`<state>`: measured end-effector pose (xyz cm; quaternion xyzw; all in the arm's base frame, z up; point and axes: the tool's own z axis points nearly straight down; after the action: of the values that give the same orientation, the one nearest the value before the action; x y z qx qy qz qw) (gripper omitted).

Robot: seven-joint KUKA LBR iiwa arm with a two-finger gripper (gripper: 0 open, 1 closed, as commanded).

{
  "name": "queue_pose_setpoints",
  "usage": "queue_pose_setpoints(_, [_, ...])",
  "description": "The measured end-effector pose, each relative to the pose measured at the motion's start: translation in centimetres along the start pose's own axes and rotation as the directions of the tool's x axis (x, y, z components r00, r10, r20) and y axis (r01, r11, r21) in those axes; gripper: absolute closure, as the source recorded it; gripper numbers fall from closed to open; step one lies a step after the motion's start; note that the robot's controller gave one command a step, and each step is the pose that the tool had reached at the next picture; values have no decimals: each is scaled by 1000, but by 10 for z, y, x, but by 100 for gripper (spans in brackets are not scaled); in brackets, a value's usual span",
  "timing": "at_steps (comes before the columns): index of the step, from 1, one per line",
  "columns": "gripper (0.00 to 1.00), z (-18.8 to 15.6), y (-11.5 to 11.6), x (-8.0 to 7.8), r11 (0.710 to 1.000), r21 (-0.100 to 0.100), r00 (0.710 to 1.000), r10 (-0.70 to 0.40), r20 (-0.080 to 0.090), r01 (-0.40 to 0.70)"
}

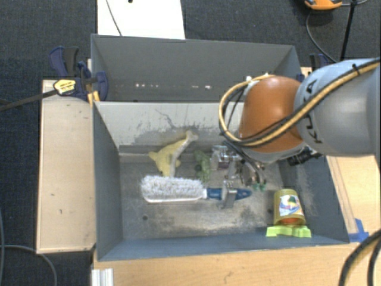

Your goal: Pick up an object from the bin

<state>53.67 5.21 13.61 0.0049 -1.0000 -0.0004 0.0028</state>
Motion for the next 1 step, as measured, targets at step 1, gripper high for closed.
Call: queue_pose_setpoints(1, [0,-4,0,-2,1000,0,1000,1,8,-1])
